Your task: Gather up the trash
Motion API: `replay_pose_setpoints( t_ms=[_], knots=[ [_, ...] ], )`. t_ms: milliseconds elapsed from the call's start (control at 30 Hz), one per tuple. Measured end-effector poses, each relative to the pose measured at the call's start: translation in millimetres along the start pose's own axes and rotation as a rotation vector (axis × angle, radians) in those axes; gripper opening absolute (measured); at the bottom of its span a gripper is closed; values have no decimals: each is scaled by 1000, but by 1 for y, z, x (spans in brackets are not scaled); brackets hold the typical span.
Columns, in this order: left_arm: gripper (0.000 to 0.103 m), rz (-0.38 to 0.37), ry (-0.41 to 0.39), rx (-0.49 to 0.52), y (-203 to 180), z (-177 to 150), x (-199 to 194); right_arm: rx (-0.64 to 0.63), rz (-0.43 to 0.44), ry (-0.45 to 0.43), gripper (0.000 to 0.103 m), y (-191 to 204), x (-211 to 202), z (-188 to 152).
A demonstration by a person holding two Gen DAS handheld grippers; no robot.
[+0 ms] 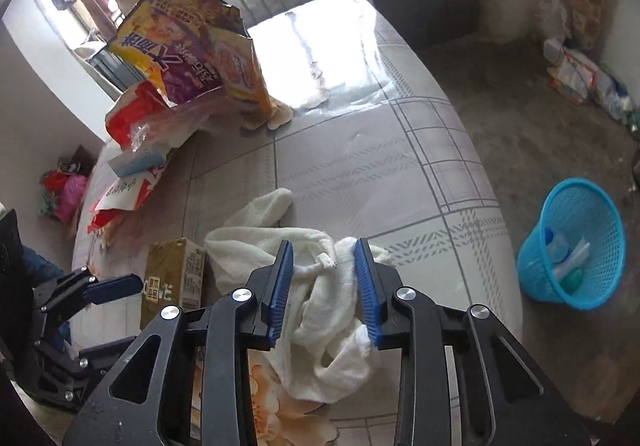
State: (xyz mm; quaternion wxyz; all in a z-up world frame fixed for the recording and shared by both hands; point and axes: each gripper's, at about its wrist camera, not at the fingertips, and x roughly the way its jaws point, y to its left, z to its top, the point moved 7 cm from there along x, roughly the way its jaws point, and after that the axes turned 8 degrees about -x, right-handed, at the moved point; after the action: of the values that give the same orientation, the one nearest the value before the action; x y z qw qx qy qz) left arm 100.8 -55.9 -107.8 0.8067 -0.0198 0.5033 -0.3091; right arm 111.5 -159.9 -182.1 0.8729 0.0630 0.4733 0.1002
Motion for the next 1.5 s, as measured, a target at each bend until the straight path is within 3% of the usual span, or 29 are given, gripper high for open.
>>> replay_pose_setpoints(
  t_ms=[167,433,533,567,700,867,933,1133,1500],
  knots=[
    [63,8,17,-1,-5,5,12,100,43,16,14,-7,-12,-30],
    [66,97,27,45,-10,12,30,151,114,13,17,2,-38,-50],
    [66,115,34,47,-9,13,35,151,137,-24,26,1,-44,-39],
    [66,118,33,45,-9,13,36,138,137,-29,36,1,-44,-35],
    [67,123,32,42,-7,13,37,68,46,-16,53,2,-36,-32],
    [64,123,33,24,-3,13,35,-6,-4,23,54,11,-22,-35],
    [63,129,31,25,-2,12,33,-48,-34,32,50,16,-21,-37],
    [61,141,27,22,0,9,25,-45,-12,61,16,19,-21,-44],
    [61,135,13,35,-12,11,11,30,67,8,11,6,-40,-38]
  ],
)
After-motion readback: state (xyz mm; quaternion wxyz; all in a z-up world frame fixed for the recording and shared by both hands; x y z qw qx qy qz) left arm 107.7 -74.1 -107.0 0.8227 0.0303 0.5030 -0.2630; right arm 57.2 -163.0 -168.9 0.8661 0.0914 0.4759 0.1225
